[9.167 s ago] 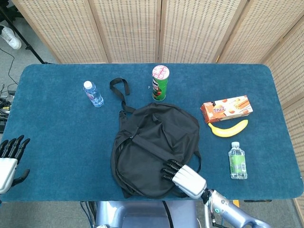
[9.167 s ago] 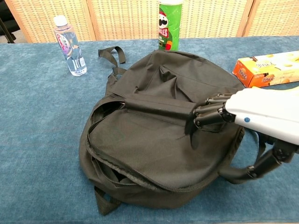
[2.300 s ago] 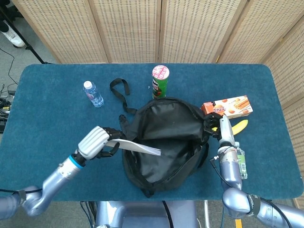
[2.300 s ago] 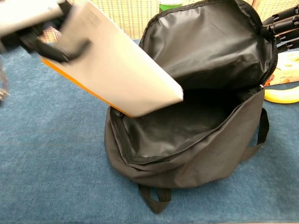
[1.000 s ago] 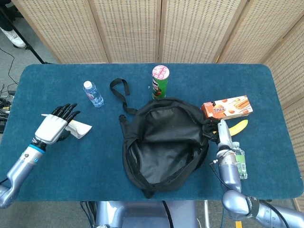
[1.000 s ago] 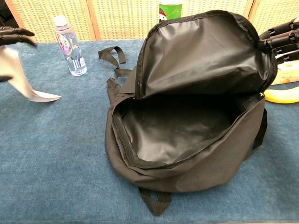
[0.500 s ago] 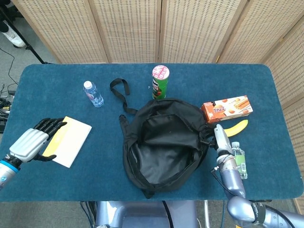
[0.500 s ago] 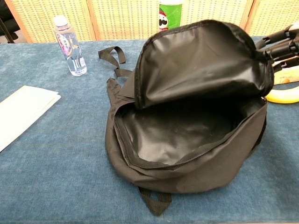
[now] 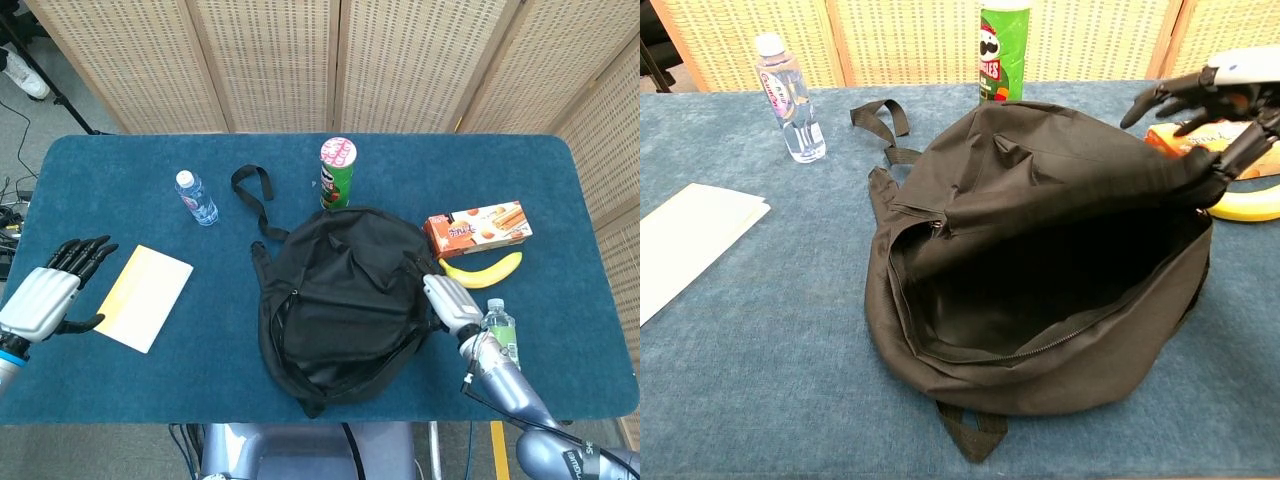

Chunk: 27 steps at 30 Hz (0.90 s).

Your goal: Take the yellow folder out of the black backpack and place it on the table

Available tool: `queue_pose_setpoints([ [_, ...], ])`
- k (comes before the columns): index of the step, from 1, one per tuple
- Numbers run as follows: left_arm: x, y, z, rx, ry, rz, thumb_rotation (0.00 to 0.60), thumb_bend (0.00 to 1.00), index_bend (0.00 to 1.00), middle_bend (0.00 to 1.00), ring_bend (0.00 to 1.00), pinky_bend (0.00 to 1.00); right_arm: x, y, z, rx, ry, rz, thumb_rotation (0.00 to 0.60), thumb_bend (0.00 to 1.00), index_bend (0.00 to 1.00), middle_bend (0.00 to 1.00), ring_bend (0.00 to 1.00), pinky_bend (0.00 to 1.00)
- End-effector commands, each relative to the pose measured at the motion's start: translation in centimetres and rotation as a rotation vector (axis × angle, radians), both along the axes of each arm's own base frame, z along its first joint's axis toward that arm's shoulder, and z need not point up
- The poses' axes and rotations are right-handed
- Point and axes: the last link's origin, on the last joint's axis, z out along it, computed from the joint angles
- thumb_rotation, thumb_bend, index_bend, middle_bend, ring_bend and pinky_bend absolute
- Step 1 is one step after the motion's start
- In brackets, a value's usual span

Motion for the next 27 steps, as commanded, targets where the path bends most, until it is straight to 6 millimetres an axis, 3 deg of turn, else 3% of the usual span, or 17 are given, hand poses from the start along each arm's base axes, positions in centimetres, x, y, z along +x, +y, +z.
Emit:
queue_pose_setpoints([
  [1,-0.3,-0.1,-0.9,0.043,-0.007,0.033,0.6,0.22,0.0,0.0,0.0,0.0,-3.4,1.1,2.9,-0.035,0.285,0.288,0.6,0.0,0.21,0.0,0.0,0.1],
  [8,-1.1,-0.8,-0.9,0.087,-0.002,0.074,0.6,0.22,0.0,0.0,0.0,0.0,-6.9,2.2,7.8,-0.128,0.454,0.554,0.6,0.0,0.21,0.0,0.0,0.1],
  [14,-2.0,-2.8,-0.6,0.138,0.003,0.11,0.6,0.25,0.0,0.0,0.0,0.0,-10.7,3.2,11.0,-0.231,0.599,0.686,0.6,0.0,0.21,0.0,0.0,0.1],
  [21,-3.9,-6.5,-1.1,0.148,0.031,0.168,0.6,0.27,0.0,0.0,0.0,0.0,-14.6,6.8,11.1,-0.407,0.527,0.488,0.6,0.0,0.17,0.0,0.0,0.1],
  [27,-4.7,-8.0,-1.3,0.154,0.061,0.174,0.6,0.28,0.0,0.0,0.0,0.0,-15.4,9.1,10.0,-0.517,0.45,0.351,0.6,0.0,0.17,0.0,0.0,0.1],
])
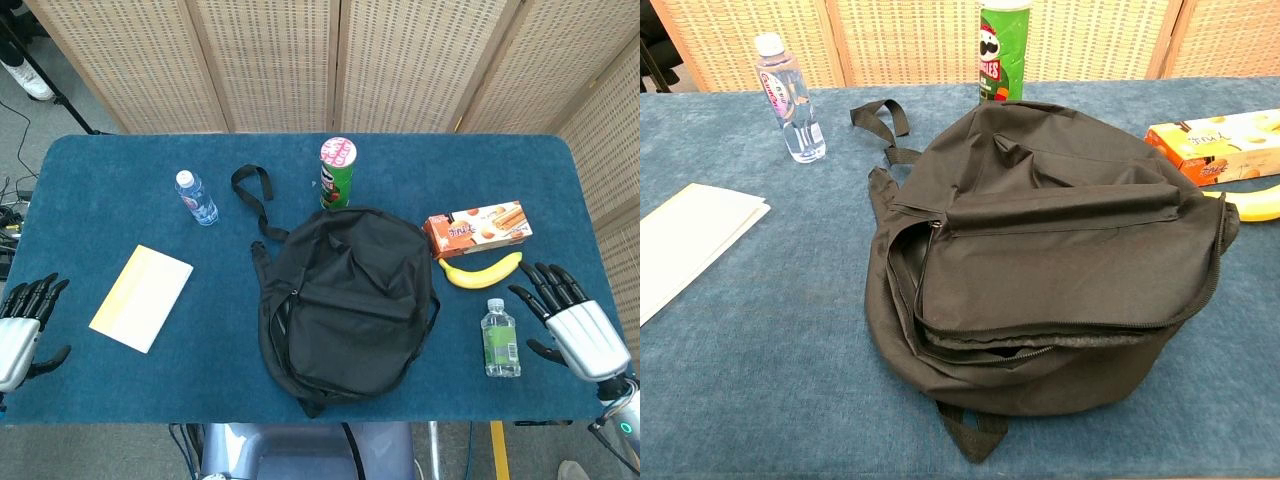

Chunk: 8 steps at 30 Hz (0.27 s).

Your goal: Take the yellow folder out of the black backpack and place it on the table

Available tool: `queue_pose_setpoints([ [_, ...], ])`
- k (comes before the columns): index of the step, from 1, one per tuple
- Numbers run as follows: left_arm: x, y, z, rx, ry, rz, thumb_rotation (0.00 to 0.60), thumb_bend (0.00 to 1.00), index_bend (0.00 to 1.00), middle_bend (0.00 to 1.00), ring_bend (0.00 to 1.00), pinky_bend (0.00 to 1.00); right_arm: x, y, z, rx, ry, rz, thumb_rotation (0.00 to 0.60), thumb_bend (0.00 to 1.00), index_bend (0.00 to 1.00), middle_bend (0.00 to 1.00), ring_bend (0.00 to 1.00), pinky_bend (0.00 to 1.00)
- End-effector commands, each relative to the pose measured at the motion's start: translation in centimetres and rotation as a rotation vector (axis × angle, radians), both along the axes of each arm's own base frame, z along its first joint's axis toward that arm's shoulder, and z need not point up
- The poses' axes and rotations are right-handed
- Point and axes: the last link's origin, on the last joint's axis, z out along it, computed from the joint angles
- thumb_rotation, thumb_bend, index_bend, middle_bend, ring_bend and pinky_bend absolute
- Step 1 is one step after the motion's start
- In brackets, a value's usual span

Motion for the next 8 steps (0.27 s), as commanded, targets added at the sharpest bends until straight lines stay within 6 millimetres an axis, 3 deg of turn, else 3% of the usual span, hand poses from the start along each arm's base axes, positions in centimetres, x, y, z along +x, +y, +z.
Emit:
queue_pose_setpoints([
  [1,-0.2,-0.4,-0.1,0.003,0.01,0.0,0.6,0.28,0.0,0.0,0.0,0.0,-0.5,1.3,-0.7,-0.067,-0.057,-0.059,0.6,0.0,0.17,0.0,0.0,0.1],
  [8,-0.7,-0.9,-0.1,-0.001,0.036,-0.008,0.6,0.28,0.0,0.0,0.0,0.0,-0.4,2.8,-1.4,-0.128,-0.12,-0.154,0.6,0.0,0.17,0.0,0.0,0.1],
])
